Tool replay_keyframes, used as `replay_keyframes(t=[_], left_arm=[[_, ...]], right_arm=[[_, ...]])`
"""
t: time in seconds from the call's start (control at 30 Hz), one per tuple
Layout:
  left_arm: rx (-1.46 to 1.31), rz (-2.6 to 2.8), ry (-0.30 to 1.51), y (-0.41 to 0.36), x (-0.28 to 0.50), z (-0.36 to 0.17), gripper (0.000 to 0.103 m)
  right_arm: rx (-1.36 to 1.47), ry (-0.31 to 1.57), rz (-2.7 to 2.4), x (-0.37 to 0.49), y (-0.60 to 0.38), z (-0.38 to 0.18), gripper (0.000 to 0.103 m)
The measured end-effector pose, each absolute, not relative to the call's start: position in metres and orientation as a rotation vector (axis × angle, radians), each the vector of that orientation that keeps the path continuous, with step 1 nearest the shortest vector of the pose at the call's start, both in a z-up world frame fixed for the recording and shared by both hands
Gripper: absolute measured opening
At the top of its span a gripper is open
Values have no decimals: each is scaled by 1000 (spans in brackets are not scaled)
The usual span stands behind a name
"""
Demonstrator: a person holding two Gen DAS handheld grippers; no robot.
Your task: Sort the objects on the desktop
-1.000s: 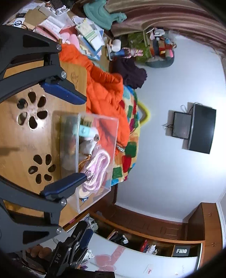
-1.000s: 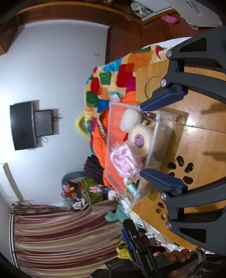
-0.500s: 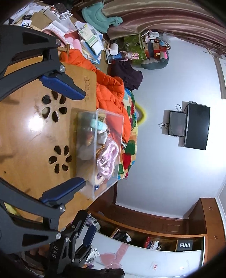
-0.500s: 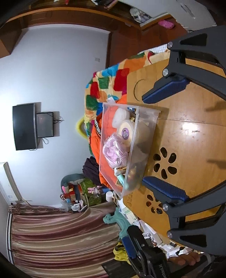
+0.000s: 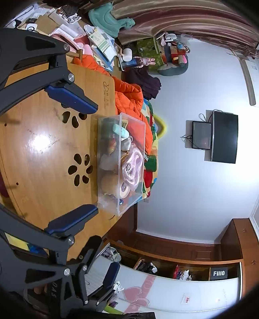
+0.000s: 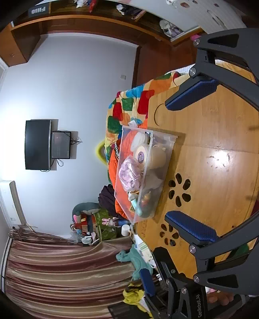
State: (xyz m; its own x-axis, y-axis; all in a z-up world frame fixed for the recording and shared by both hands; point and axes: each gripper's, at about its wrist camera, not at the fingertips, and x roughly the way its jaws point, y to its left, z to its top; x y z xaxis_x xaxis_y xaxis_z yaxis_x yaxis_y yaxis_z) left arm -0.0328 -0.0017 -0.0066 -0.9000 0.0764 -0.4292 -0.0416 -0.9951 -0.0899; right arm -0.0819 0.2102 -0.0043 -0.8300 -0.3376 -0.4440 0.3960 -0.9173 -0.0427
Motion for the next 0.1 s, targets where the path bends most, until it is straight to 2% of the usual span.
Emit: replay_keyframes(t=[0.1], left_arm=[[-667, 3007, -142, -2, -30, -6, 92]], right_arm=[[610, 210, -2692, -78, 210, -7, 101]])
